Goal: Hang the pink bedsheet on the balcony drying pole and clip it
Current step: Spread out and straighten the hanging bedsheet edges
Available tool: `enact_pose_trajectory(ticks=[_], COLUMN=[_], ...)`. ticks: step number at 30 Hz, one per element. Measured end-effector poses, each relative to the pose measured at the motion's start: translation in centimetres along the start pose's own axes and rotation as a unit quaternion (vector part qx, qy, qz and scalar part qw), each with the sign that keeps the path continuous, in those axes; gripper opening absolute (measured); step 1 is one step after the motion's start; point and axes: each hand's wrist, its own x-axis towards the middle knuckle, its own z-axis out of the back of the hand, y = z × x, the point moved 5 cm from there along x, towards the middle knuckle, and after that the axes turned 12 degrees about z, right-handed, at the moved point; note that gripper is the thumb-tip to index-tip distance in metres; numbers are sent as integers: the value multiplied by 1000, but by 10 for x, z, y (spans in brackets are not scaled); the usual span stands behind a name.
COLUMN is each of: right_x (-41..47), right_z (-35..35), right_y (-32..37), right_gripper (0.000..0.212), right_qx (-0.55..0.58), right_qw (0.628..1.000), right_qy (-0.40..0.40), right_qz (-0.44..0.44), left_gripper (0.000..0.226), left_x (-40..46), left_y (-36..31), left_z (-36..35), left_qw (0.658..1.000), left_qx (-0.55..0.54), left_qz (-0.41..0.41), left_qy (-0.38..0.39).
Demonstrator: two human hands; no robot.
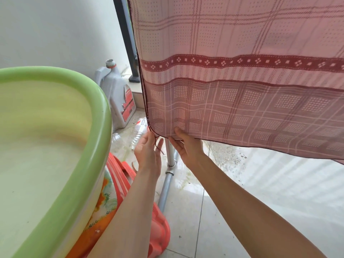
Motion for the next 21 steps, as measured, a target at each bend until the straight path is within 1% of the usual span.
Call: enact_pose_trajectory(ticks=[1,3,5,7,8,10,12,14,15,17,18,19,21], right_x=[0,-1,-2,-1,-1,-3,-2,-2,1,7,8,9,15], right_z=[0,0,0,1,0,-1,4,12,18,29,34,39,46], right_y=[-1,-1,-1,-3,-3,-1,-2,2,6,15,22,28,43], right_gripper=[21,11,6,16,20,17,14,21,30,58,69,72,69], right_qx=[1,1,1,1,-3,-9,-7,2,10,66,99,134,156], right_qw=[1000,1000,1000,1000,1000,1000,1000,999,999,996,994,990,985], right_qy=[0,2,2,2,2,8,13,32,40,37,41,50,78], right_qz=[0,-1,-3,-5,-7,-10,-21,-28,-29,-44,-32,-21,6], left_gripper=[16,20,18,13,13,9,2,9,11,10,9,10,15], left_x=[-3,-9,-14,-18,-17,-14,-12,-8,-5,0,2,3,5], left_y=[-1,-3,-7,-11,-12,-16,-18,-17,-16,-15,-16,-17,-19], left_z=[-1,-4,-7,-13,-15,-17,-15,-13,-13,-12,-12,-12,-14], left_qw=[1000,999,996,988,983,975,975,983,987,989,989,987,985], left_qx=[15,43,77,139,169,208,201,163,146,128,125,124,119], left_qz=[0,-4,-18,-37,-47,-74,-85,-69,-61,-62,-68,-79,-99], left_qy=[10,21,38,57,54,17,-31,-43,-40,-42,-49,-59,-78])
